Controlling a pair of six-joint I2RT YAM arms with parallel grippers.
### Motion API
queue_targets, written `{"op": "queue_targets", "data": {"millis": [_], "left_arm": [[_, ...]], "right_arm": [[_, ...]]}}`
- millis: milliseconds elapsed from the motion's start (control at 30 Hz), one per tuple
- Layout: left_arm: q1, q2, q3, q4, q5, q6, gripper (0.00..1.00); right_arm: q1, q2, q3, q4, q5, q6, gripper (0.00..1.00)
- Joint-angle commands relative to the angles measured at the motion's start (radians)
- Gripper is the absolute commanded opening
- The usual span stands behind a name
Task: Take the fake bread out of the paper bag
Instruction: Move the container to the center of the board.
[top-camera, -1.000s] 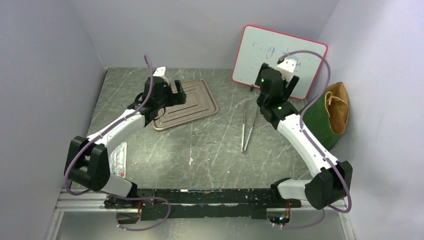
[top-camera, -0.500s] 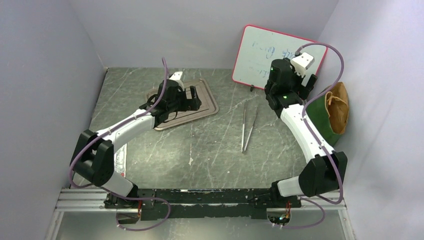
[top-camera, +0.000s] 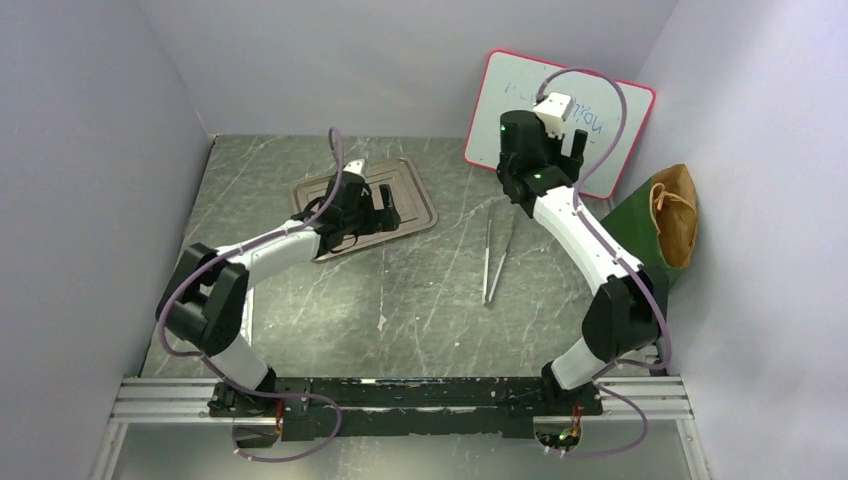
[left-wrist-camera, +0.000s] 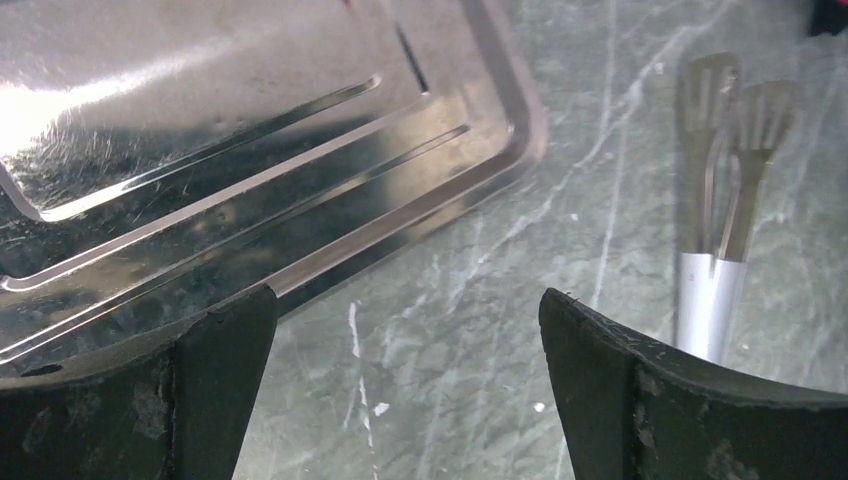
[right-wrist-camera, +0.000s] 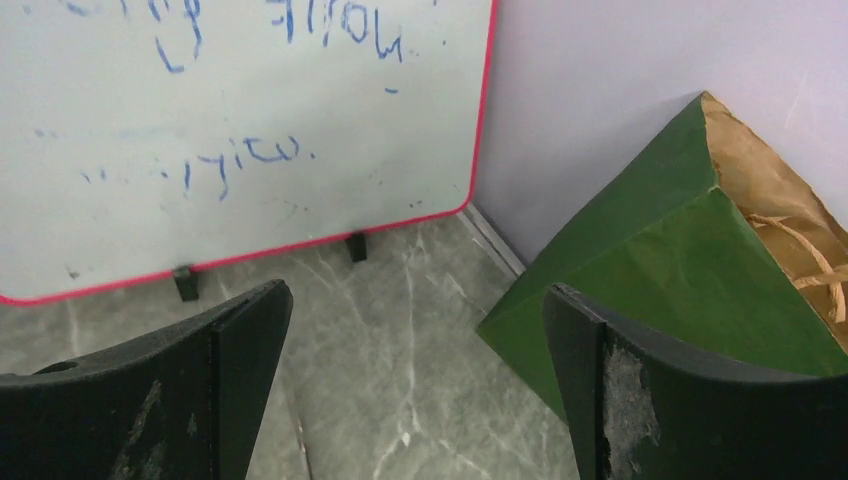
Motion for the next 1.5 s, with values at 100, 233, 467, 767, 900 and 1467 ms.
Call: {"op": "queue_targets", "data": {"millis": [100, 233, 467, 767, 900, 1467], "left_arm": [[0.040, 0.159, 0.011, 0.050, 0.001, -0.044, 0.97], [0.040, 0.237, 0.054, 0.014, -0.020, -0.033, 0.98], [0.038, 0.337, 0.087, 0.001, 0.009, -0.007, 0.96], [-0.100, 0.473, 0.212, -0.071, 0.108, 0.061, 0.87], [-0.158, 0.524, 0.247, -0.090, 0.150, 0.063, 0.87], [-0.364, 0.615, 0.265, -0.051, 0.388, 0.062, 0.81]], "right_arm": [[-0.017, -0.080, 0.043, 0.039, 0.098, -0.123, 0.98], [-0.029, -0.102, 0.059, 0.001, 0.111, -0.114, 0.98], [-0.031, -0.121, 0.025, 0.012, 0.116, -0.109, 0.98], [-0.073, -0.125, 0.037, 0.030, 0.110, -0.123, 0.98], [-0.079, -0.123, 0.044, 0.042, 0.107, -0.131, 0.98], [-0.180, -0.106, 0.062, 0.032, 0.110, -0.126, 0.99]]}}
